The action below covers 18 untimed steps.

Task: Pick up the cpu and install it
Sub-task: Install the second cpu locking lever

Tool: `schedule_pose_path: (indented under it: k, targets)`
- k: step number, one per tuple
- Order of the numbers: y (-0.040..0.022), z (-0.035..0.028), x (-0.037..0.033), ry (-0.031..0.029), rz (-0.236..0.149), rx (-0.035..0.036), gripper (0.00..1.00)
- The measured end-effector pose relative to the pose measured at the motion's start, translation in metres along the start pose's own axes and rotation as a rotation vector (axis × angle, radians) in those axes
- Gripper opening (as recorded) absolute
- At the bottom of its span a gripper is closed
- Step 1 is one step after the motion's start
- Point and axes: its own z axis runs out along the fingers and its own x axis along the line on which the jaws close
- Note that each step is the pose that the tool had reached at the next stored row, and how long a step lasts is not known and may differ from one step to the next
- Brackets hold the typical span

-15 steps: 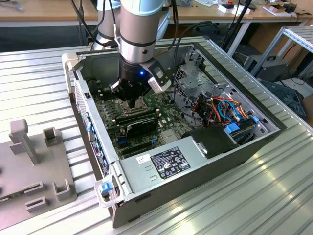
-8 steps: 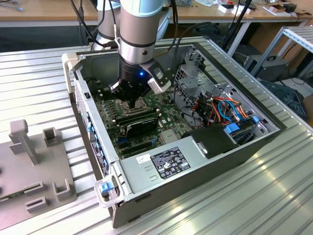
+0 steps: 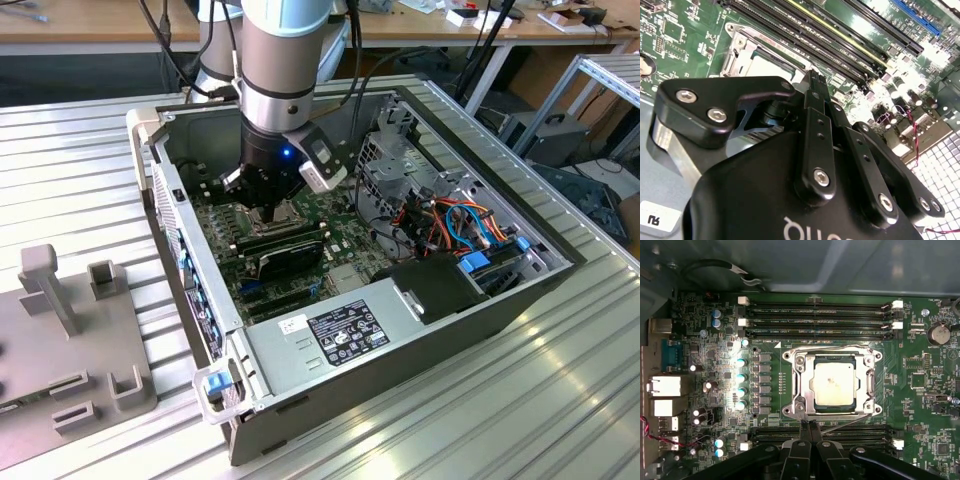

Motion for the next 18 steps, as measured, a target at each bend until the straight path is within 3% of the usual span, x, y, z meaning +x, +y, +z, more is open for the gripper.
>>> schedule_pose_path:
  k: [11, 18]
  targets:
    - [-0.0002, 0.0053, 0.0060, 0.0000, 0.000, 0.0001, 0.11]
    - [-0.0003, 0.0055, 0.0062, 0.0000, 0.000, 0.0001, 0.11]
